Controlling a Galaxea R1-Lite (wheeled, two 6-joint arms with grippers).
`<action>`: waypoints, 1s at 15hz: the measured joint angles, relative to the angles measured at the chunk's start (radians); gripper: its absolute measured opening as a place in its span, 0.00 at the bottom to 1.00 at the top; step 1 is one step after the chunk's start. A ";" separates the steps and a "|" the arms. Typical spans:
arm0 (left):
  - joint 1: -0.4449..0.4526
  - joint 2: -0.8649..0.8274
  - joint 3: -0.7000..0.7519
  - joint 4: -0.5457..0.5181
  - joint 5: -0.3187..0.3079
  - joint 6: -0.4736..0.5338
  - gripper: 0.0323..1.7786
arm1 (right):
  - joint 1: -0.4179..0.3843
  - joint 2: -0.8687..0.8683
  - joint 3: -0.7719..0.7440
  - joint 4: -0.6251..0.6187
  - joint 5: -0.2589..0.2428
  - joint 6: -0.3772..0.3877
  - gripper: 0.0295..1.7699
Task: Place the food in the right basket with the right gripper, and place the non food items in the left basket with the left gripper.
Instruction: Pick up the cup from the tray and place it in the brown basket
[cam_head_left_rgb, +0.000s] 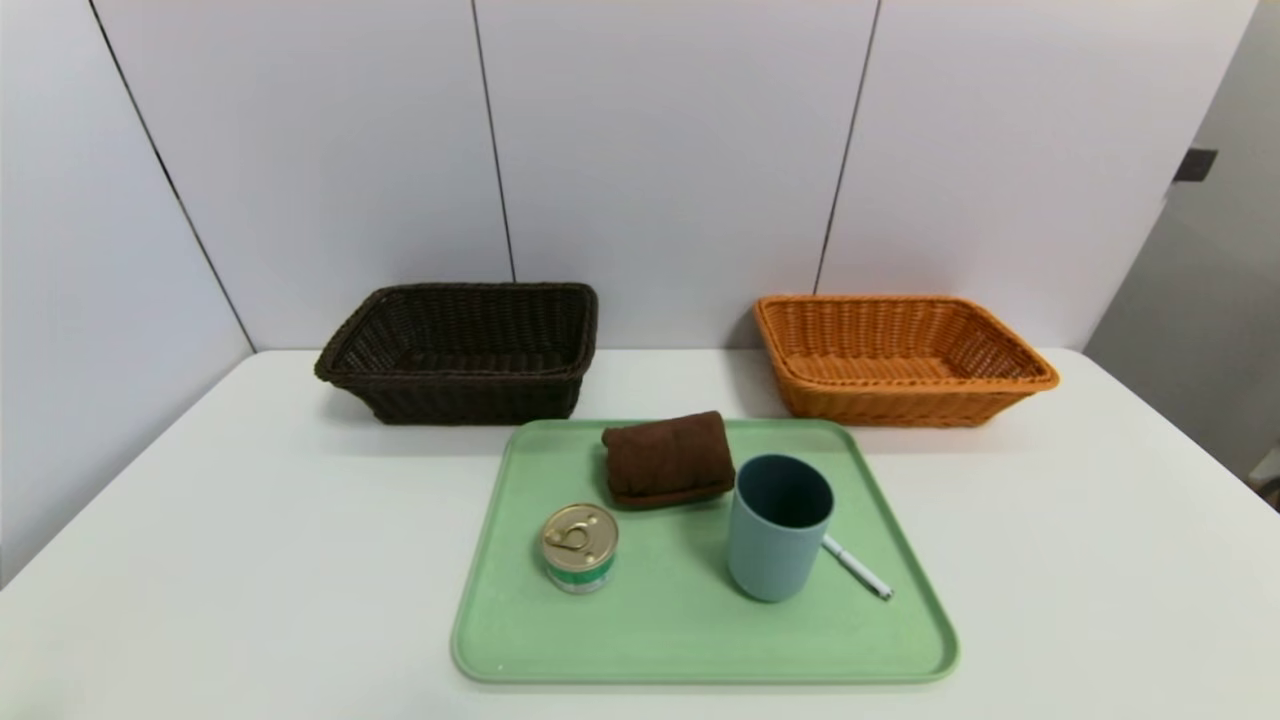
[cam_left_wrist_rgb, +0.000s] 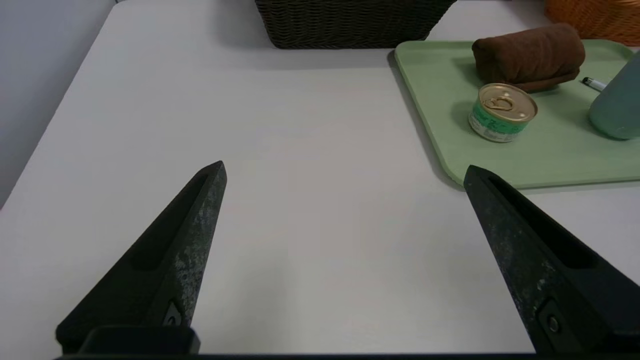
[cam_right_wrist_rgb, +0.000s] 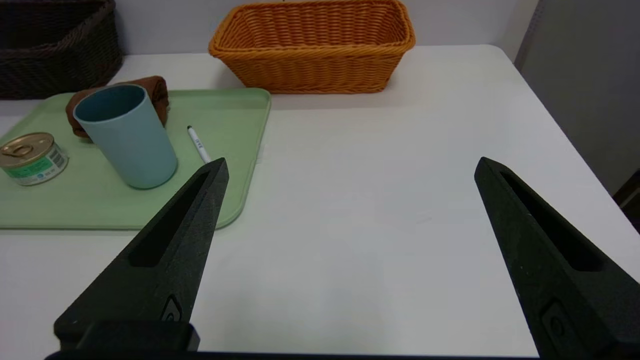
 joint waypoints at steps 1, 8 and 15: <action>0.000 0.056 -0.031 -0.001 -0.002 -0.004 0.95 | 0.000 0.038 -0.023 0.004 -0.002 0.000 0.96; -0.001 0.423 -0.172 -0.078 -0.049 -0.010 0.95 | 0.000 0.314 -0.122 -0.005 0.003 0.001 0.96; -0.012 0.676 -0.331 -0.137 -0.188 0.003 0.95 | 0.009 0.553 -0.216 -0.012 0.030 -0.004 0.96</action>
